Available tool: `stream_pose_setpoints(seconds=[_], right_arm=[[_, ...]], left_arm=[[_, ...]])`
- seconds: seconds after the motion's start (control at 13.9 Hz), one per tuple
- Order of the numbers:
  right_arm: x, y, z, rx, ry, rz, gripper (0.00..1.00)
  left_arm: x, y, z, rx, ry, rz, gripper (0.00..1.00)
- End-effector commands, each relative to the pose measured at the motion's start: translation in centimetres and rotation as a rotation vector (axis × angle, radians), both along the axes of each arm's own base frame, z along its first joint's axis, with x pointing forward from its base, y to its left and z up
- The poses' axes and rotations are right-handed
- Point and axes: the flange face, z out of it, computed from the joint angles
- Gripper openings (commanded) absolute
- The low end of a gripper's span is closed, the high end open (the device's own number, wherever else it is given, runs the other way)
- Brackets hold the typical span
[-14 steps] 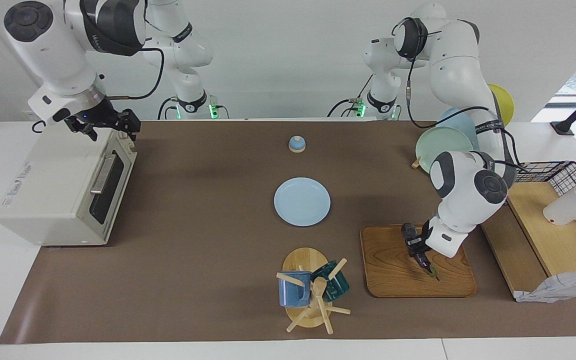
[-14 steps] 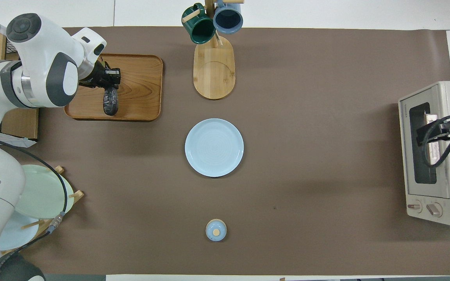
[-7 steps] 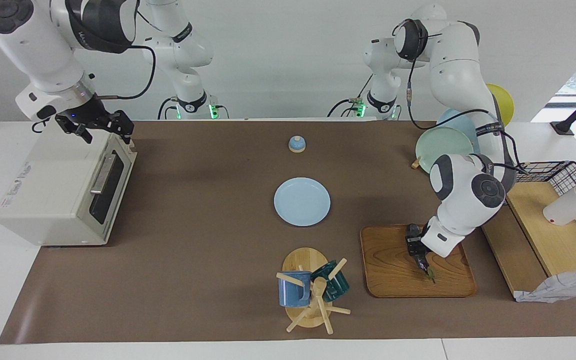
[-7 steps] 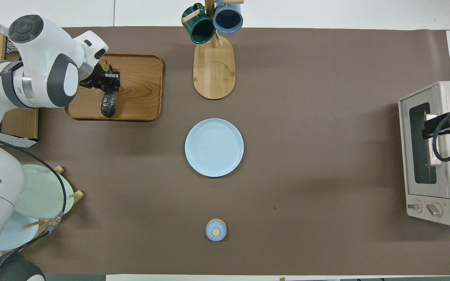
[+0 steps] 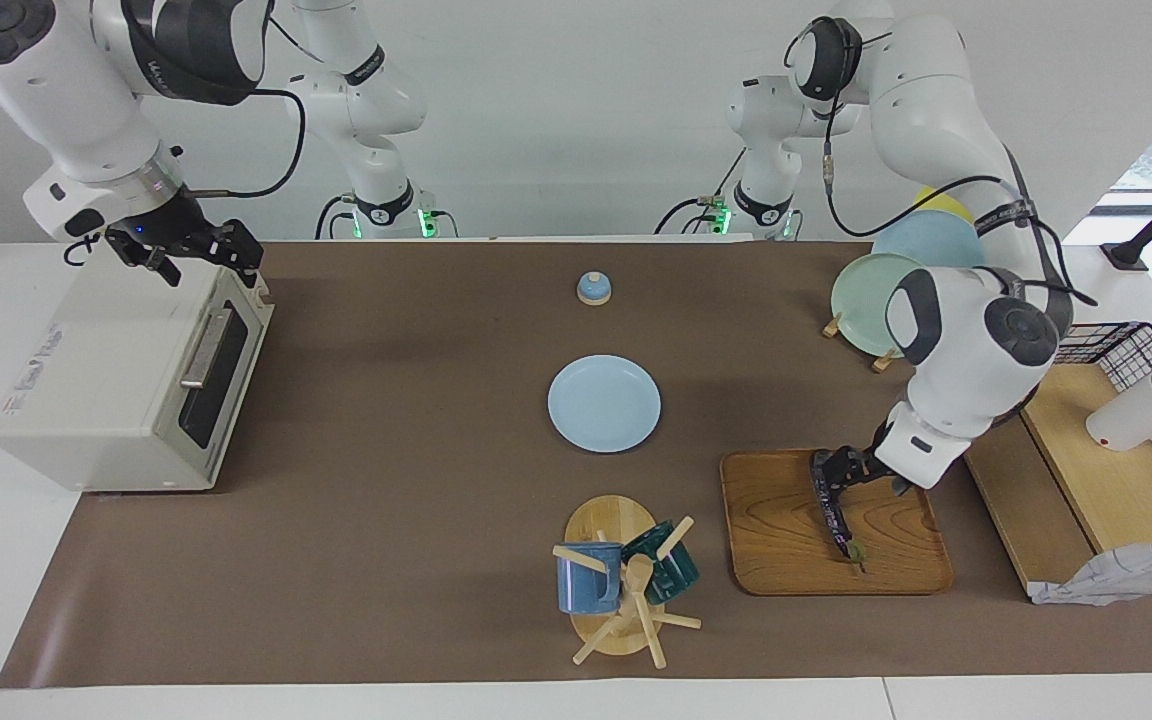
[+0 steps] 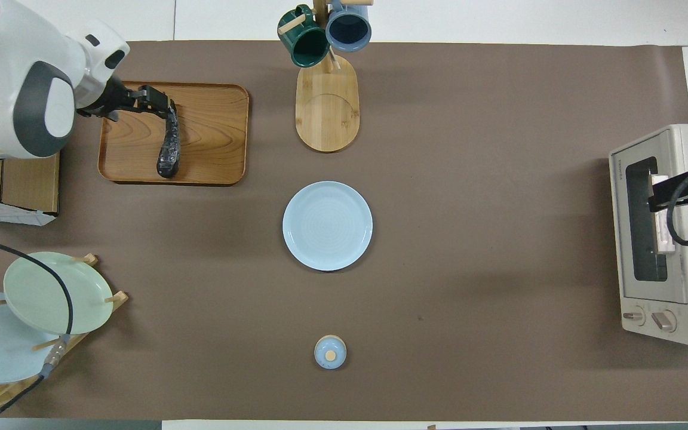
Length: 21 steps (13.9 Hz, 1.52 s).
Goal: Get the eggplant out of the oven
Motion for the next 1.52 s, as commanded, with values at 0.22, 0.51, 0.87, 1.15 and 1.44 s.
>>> stream_pose_setpoints(seconds=[0.22, 0.51, 0.87, 1.15, 1.44], right_arm=[[-0.1, -0.1, 0.8, 0.025, -0.025, -0.002, 1.0], [-0.2, 0.0, 0.9, 0.018, -0.026, 0.003, 1.0], [-0.1, 0.3, 1.0, 0.014, -0.027, 0.009, 1.0], [-0.1, 0.3, 1.0, 0.014, -0.027, 0.009, 1.0], [-0.1, 0.5, 1.0, 0.014, -0.029, 0.011, 1.0]], left_arm=[[-7.0, 2.0, 12.8, 0.023, 0.047, 0.008, 1.0], [-11.4, 2.5, 16.7, 0.037, 0.116, 0.01, 1.0], [-15.9, 2.7, 13.3, 0.046, 0.142, 0.012, 1.0], [-15.8, 3.3, 13.8, 0.039, 0.142, 0.023, 1.0], [-15.7, 3.3, 14.6, 0.039, 0.162, 0.021, 1.0]])
